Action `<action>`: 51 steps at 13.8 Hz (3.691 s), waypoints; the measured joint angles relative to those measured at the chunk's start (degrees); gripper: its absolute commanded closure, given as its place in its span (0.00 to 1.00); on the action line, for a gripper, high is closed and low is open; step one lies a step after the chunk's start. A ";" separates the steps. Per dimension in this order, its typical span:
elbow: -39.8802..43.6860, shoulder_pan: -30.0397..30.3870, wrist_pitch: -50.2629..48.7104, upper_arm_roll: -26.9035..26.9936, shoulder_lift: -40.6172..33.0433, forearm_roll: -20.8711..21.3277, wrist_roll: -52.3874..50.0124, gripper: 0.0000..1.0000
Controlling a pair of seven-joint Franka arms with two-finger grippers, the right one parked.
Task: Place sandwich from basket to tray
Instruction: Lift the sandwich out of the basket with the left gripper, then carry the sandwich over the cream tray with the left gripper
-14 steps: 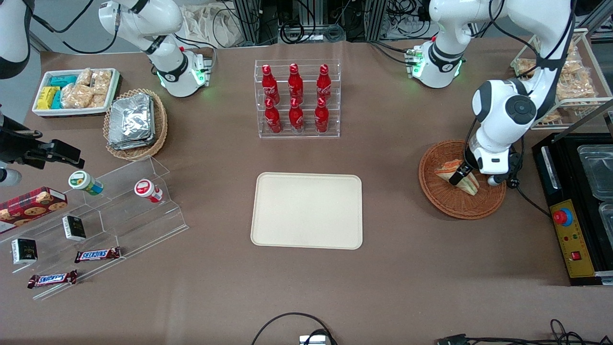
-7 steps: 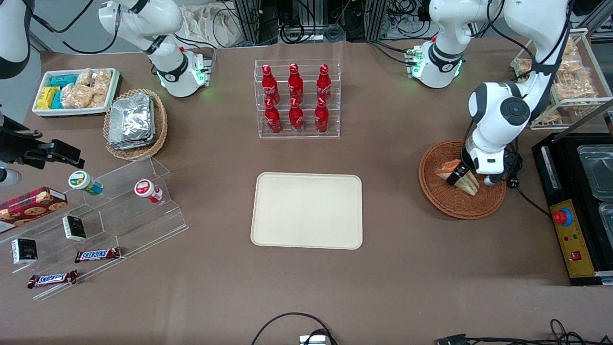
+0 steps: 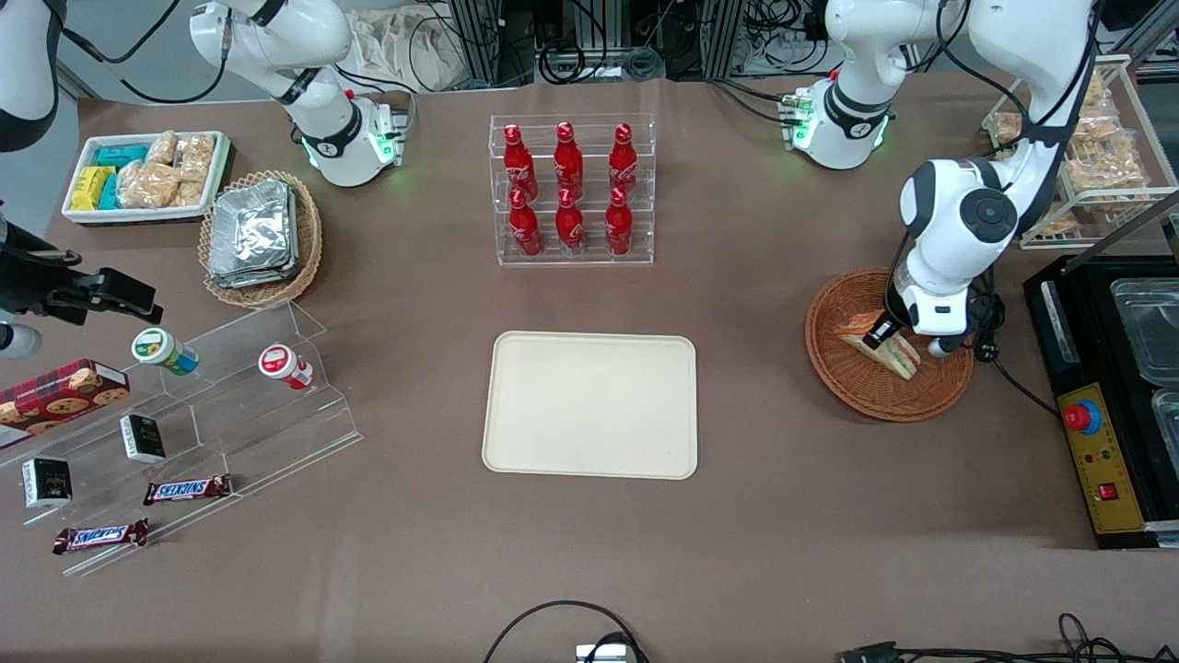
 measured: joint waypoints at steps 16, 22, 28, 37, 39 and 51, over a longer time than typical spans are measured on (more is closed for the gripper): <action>2.78 -5.19 -10.92 -1.26 -13.39 0.16 39.15 0.83; 12.63 -10.99 -21.10 -1.56 -11.73 -4.40 39.22 0.83; 27.30 -13.80 -31.59 -4.33 -4.82 -4.82 37.43 0.82; 40.68 -15.43 -33.08 -11.11 8.84 -4.91 31.76 0.79; 43.26 -16.34 -33.07 -11.14 12.04 -4.90 31.35 0.78; 51.91 -22.02 -28.08 -11.16 29.25 0.62 24.31 0.78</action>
